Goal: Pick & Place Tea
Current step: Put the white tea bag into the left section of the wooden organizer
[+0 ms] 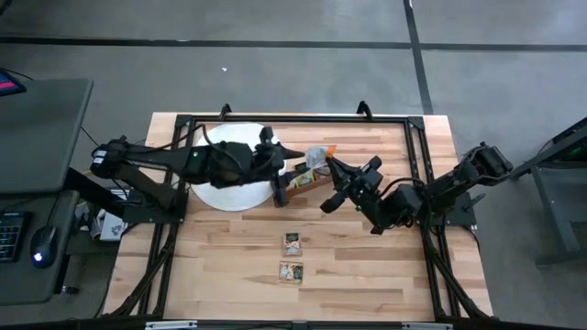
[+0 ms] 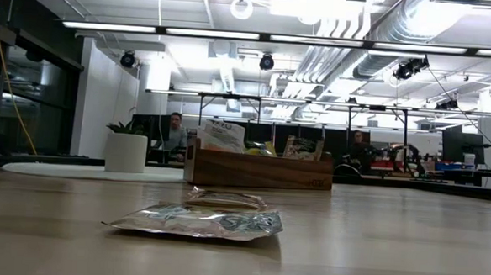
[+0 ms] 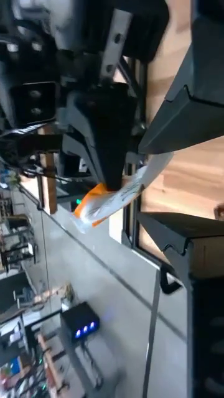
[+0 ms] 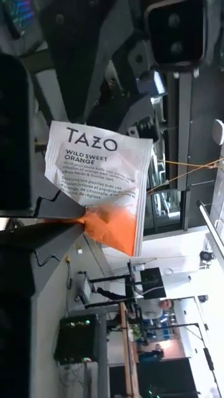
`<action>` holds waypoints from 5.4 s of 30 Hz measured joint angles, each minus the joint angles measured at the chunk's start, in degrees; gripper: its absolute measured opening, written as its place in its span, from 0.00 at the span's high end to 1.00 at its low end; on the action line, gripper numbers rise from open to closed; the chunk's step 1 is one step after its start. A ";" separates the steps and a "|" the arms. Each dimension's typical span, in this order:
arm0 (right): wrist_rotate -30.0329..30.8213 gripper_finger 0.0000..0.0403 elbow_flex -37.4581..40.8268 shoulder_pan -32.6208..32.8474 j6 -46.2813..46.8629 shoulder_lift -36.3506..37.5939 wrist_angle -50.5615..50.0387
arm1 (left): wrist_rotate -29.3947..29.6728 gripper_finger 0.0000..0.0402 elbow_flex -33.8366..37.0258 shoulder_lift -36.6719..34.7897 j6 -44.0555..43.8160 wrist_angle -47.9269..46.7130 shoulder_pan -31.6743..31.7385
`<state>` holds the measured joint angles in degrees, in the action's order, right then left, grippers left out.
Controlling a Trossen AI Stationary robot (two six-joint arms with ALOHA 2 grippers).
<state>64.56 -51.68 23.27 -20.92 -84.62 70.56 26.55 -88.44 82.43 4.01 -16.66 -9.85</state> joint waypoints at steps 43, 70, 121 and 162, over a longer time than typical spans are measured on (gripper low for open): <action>-10.16 0.78 0.00 0.06 -1.63 0.37 -1.37 | -1.69 1.00 -0.02 -0.09 -3.64 -5.18 1.32; 16.38 0.46 0.00 10.04 -21.67 19.60 -11.22 | -36.47 1.00 -4.31 3.08 4.99 -41.97 16.79; 24.09 0.49 0.00 12.16 -26.10 19.89 -17.67 | -24.56 1.00 -4.88 26.80 1.88 -47.48 19.66; 23.77 0.49 0.00 12.15 -27.59 19.87 -18.09 | -18.28 1.00 -8.78 30.24 -1.23 -50.63 15.33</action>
<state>88.33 -51.68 35.42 -48.51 -64.75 52.47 8.27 -97.22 112.68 2.77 -67.29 5.48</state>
